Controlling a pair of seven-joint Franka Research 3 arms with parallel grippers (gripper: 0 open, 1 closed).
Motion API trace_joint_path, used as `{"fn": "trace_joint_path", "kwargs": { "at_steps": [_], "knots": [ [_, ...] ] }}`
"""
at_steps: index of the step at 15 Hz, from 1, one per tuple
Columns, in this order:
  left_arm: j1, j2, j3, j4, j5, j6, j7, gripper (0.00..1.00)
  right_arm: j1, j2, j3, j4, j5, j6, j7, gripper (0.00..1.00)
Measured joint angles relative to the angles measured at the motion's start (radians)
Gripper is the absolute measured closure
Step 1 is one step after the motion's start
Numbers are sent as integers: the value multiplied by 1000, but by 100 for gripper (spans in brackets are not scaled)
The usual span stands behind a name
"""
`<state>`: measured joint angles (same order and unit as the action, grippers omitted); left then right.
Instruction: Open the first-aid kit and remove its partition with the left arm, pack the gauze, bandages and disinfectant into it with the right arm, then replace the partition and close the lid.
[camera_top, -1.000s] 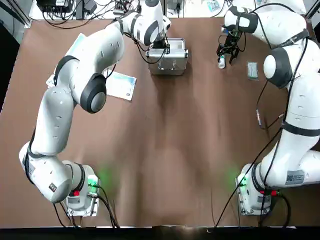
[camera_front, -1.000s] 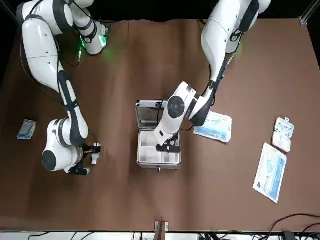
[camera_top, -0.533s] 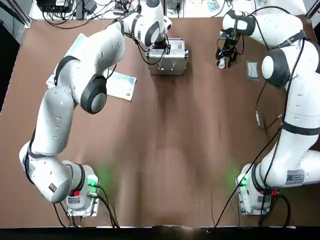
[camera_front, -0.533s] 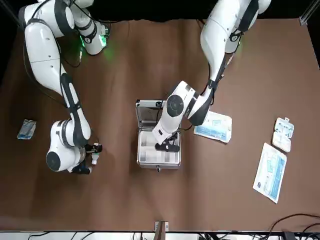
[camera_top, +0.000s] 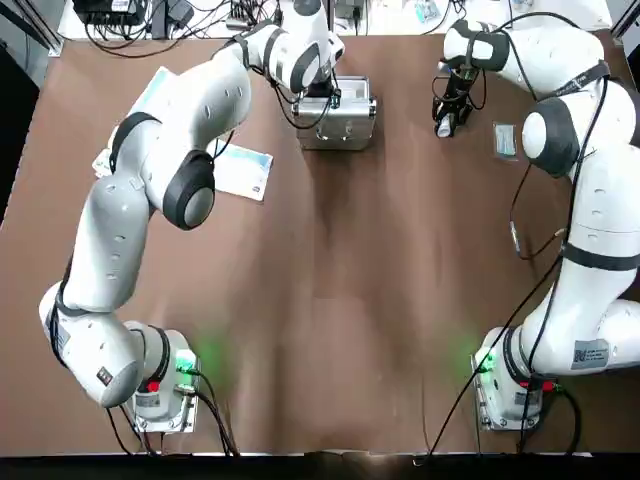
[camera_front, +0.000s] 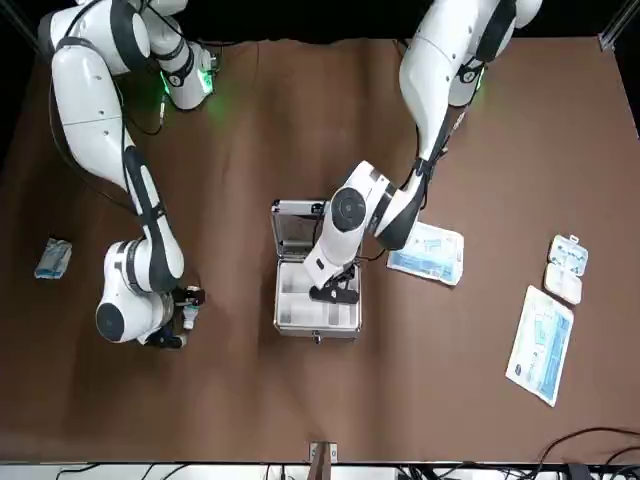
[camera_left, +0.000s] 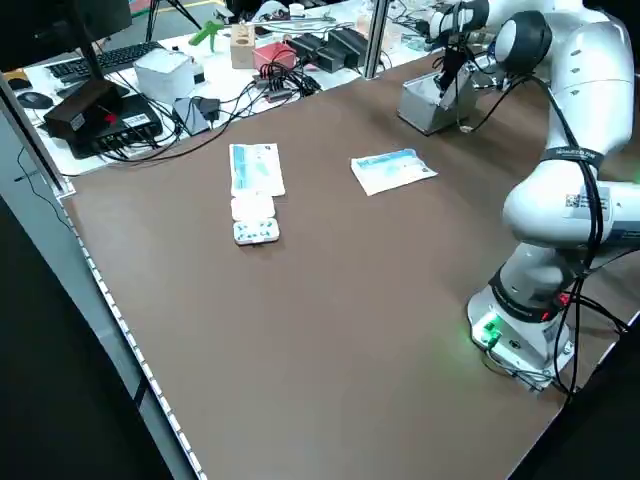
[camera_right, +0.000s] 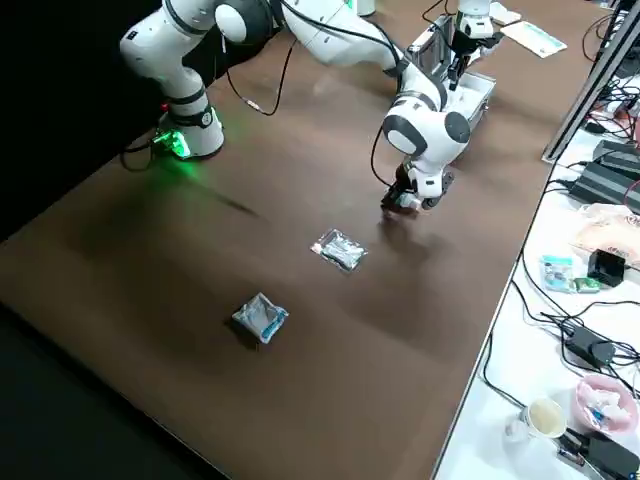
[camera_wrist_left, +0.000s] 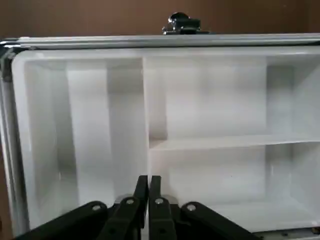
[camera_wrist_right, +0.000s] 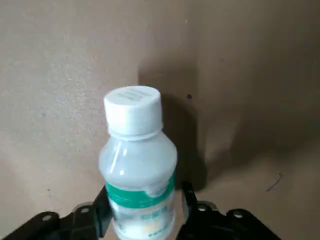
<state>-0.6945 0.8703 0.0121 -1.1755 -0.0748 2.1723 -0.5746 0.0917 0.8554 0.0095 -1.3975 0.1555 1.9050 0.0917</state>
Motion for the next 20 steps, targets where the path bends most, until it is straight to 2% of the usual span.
{"fn": "trace_joint_path", "kwargs": {
  "at_steps": [4, 6, 9, 13, 14, 15, 20],
  "knots": [
    [-12, -4, 14, 6, 0, -9, -23, 97, 8, 0, 0, 12, 0, 0, 28, 41],
    [-12, -4, 14, 9, 0, -12, -25, 97, 11, 0, 0, 15, 0, 0, 36, 48],
    [-11, -13, 14, 17, 0, -31, -30, 97, 11, 0, 0, 16, 0, 0, 38, 49],
    [-6, -89, 17, 27, 0, -59, -51, 97, 11, 0, 0, 17, 0, 0, 38, 52],
    [-6, -106, 17, 28, 0, -59, -52, 97, 11, 0, 0, 18, 0, -1, 39, 57],
    [-6, -120, 17, 28, 0, -59, -53, 97, 11, 0, 0, 18, 0, -1, 40, 58],
    [23, -150, 26, 29, 0, -67, -52, 97, 12, 0, 0, 19, 0, -2, 64, 60]
  ]
}}
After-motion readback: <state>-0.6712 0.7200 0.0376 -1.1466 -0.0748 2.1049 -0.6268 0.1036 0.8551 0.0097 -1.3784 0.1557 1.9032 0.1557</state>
